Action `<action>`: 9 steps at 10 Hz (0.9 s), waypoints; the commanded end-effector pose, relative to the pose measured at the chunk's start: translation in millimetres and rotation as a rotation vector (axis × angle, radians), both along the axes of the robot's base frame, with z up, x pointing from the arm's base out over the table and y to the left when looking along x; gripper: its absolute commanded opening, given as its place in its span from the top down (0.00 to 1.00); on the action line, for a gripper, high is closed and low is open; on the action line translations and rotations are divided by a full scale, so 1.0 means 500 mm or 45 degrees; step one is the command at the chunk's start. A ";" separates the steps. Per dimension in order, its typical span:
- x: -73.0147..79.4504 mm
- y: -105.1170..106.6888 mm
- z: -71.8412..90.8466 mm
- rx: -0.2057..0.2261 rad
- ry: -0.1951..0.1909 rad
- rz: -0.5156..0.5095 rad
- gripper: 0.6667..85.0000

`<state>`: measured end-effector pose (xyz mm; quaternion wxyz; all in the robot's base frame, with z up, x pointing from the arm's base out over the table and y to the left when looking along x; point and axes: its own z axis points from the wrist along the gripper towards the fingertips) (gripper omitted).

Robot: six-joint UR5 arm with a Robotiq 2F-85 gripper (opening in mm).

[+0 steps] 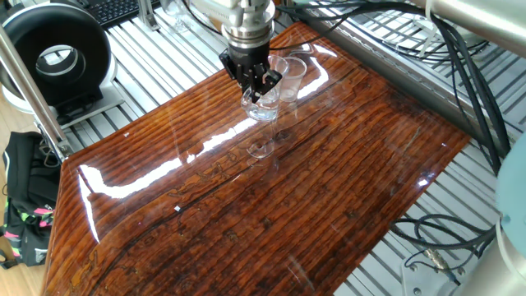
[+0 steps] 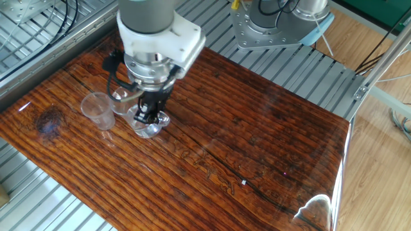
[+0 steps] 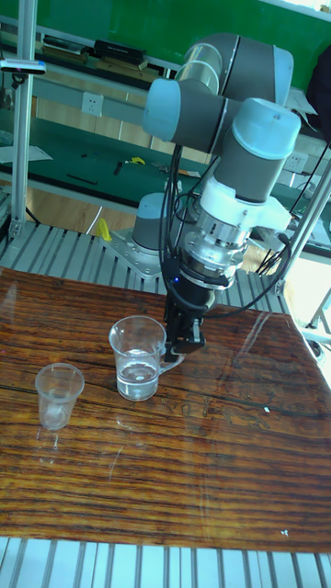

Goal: Pour the water from one cup into another empty cup

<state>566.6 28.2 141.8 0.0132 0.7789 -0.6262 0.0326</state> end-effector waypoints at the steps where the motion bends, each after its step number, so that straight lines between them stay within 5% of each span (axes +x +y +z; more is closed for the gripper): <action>1: 0.005 -0.003 0.005 0.053 -0.012 -0.054 0.99; 9: 0.019 -0.008 0.001 0.093 -0.016 -0.076 0.99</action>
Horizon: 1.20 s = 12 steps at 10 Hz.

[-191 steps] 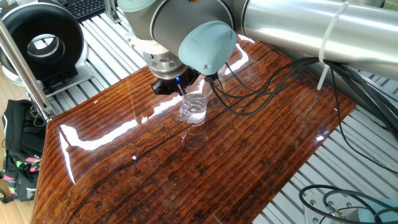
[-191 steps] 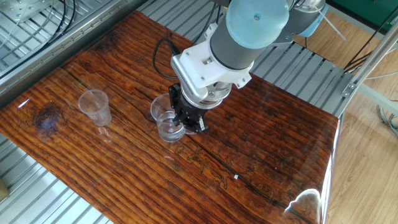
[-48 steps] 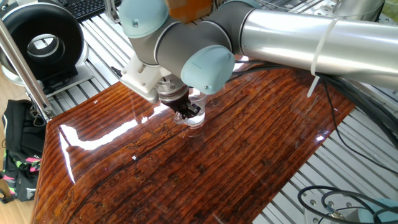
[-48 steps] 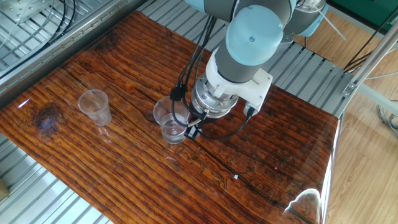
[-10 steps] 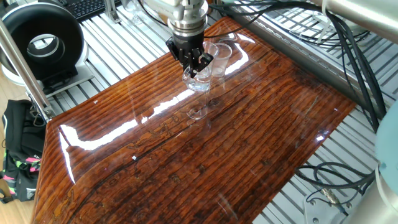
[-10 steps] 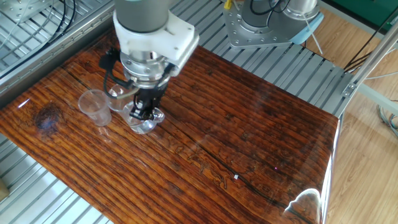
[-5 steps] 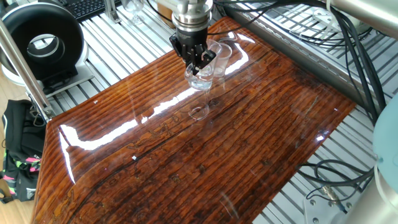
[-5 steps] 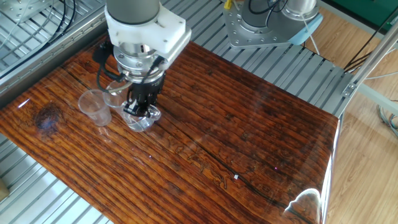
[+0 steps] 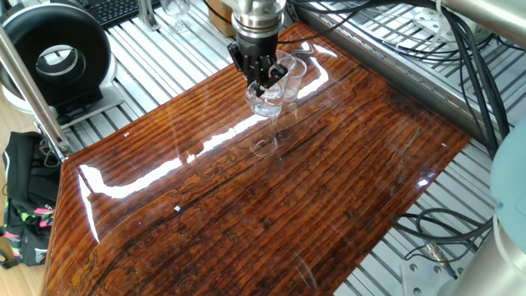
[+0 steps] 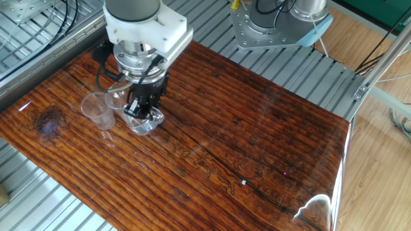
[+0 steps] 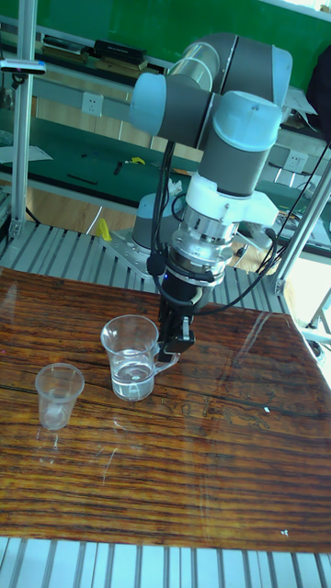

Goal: Pour the water from one cup into another empty cup

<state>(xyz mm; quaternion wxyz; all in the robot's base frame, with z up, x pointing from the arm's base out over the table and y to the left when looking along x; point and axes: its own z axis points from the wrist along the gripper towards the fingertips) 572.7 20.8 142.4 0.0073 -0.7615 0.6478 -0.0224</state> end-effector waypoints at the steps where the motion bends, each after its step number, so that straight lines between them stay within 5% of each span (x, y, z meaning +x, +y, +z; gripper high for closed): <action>1: 0.004 0.008 0.002 0.044 0.004 -0.004 0.99; 6: 0.005 0.041 0.007 0.143 -0.003 -0.028 0.99; 12: 0.013 0.033 0.004 0.123 -0.009 -0.024 0.99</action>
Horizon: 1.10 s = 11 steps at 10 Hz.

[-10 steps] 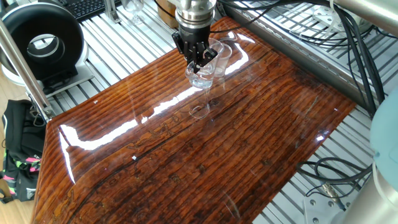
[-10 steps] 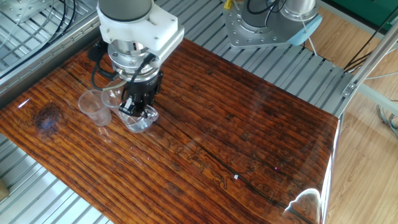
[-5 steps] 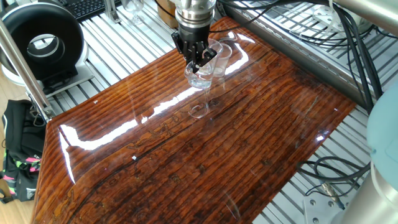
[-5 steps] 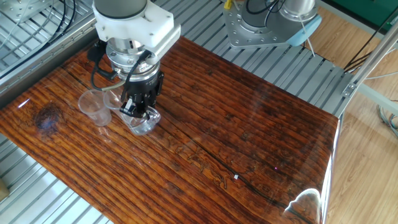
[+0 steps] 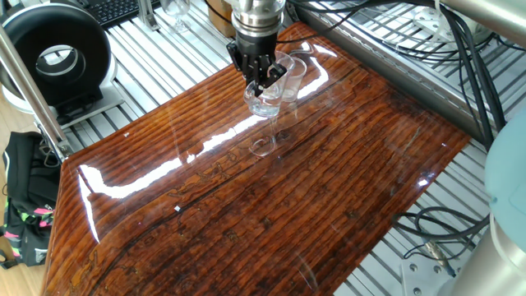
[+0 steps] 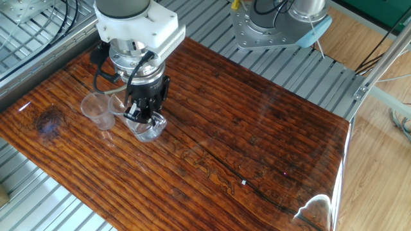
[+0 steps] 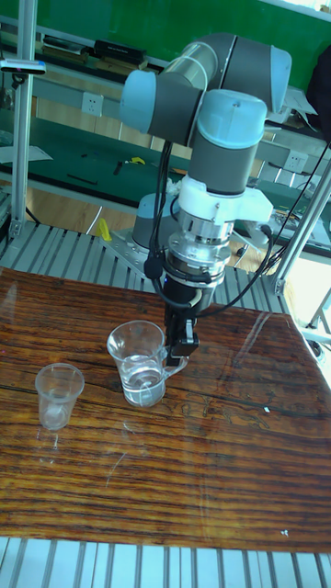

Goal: Pour the water from one cup into another empty cup

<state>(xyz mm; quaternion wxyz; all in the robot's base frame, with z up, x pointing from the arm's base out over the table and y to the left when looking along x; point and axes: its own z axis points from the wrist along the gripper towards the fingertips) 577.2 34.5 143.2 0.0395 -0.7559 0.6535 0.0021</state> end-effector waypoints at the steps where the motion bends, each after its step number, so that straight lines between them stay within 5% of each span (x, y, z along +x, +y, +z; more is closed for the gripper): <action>1: 0.006 0.004 0.000 0.020 -0.005 -0.005 0.99; 5: 0.002 -0.016 -0.009 0.015 -0.002 0.025 0.99; 8: -0.004 -0.001 0.010 -0.049 0.014 0.008 0.99; 11: -0.002 0.009 0.010 -0.023 0.012 -0.035 0.99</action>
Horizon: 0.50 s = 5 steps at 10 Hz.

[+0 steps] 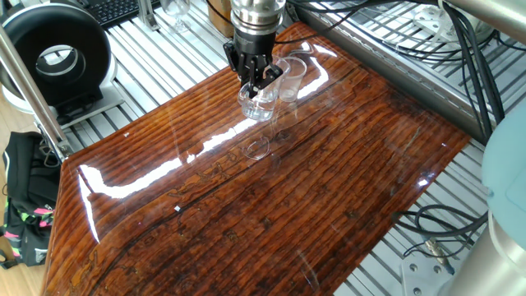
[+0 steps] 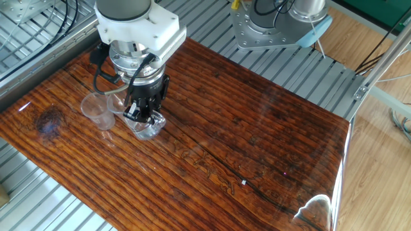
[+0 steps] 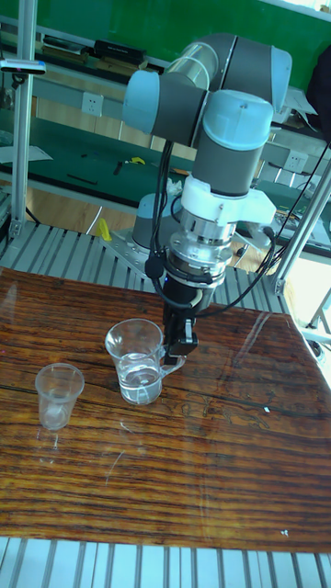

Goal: Pour the water from one cup into another empty cup

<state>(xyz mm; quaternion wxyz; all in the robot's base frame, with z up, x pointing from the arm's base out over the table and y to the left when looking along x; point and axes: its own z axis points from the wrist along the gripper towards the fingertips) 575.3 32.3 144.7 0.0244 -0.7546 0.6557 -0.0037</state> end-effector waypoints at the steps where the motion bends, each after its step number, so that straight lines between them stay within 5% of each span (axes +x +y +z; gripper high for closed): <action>1: 0.005 0.015 0.007 0.021 -0.011 -0.020 0.99; 5: 0.000 0.036 0.008 0.073 0.003 -0.057 0.99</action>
